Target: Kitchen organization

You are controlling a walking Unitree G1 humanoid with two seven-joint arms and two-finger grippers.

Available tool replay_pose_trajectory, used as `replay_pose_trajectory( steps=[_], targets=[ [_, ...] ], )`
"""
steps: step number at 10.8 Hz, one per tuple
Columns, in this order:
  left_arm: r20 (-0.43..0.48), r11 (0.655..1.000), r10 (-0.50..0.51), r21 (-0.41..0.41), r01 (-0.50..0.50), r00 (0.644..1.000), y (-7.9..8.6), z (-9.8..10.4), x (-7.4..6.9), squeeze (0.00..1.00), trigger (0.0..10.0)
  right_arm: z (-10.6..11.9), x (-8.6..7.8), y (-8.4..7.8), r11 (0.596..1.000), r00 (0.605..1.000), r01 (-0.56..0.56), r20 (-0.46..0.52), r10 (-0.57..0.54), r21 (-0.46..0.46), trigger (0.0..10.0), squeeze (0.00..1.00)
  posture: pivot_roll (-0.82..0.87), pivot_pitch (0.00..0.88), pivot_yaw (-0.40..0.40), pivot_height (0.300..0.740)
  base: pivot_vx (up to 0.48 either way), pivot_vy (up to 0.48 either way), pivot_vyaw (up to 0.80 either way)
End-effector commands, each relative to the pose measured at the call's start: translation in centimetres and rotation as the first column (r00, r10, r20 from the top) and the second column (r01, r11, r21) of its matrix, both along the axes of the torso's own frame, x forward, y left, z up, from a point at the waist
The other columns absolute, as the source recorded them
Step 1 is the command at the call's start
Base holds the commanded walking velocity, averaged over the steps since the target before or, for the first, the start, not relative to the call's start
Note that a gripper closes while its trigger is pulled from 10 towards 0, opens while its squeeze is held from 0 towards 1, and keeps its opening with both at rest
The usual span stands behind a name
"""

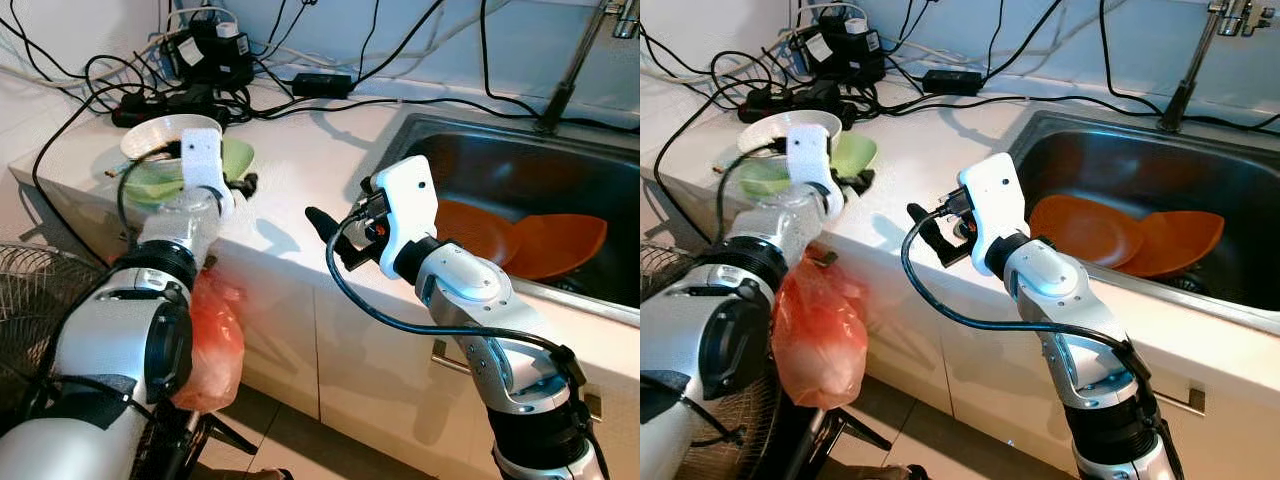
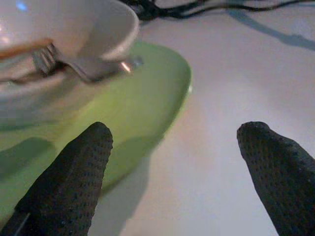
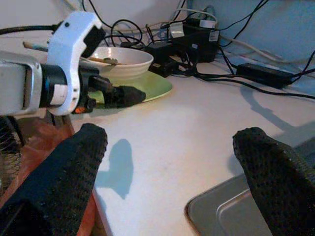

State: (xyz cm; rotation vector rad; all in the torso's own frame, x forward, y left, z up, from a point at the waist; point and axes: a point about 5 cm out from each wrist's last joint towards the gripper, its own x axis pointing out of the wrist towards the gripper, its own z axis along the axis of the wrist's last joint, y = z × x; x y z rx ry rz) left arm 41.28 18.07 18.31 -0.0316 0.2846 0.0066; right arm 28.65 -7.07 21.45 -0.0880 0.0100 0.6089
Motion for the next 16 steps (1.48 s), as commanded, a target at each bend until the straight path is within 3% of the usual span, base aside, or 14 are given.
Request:
replay_pose_trajectory(
  steps=[1, 6, 11, 16],
  targets=[
    [0.016, 1.000, 0.013, 0.024, -0.013, 1.000, 0.5, 0.8, 0.2, 0.00, 10.0, 0.1, -0.3, -0.3, 1.000, 1.000, 0.010, -0.002, -0.010, 0.007, 10.0, 0.00, -0.08, 0.009, 0.099, 0.740, 0.000, 0.000, 0.00],
    [-0.015, 0.999, 0.030, 0.020, -0.030, 0.999, 1.4, -0.2, -0.2, 0.00, 10.0, -0.2, -1.8, -0.5, 1.000, 0.999, 0.009, -0.034, -0.008, 0.021, 10.0, 0.00, -0.08, 0.065, 0.085, 0.740, 0.000, 0.000, 0.00],
    [0.093, 0.999, 0.037, -0.036, -0.033, 0.995, 1.8, 0.7, -0.1, 0.00, 10.0, -0.1, -2.4, -1.1, 0.998, 0.997, 0.041, -0.070, -0.038, 0.042, 10.0, 0.00, -0.09, 0.124, 0.089, 0.740, 0.000, 0.000, 0.00],
    [0.074, 1.000, -0.001, 0.006, 0.001, 0.997, 1.9, -0.4, -0.4, 0.00, 10.0, -0.7, -3.3, -1.8, 0.994, 0.990, 0.095, -0.112, -0.089, 0.049, 10.0, 0.00, -0.11, 0.145, 0.095, 0.740, 0.000, 0.000, 0.00]
  ],
)
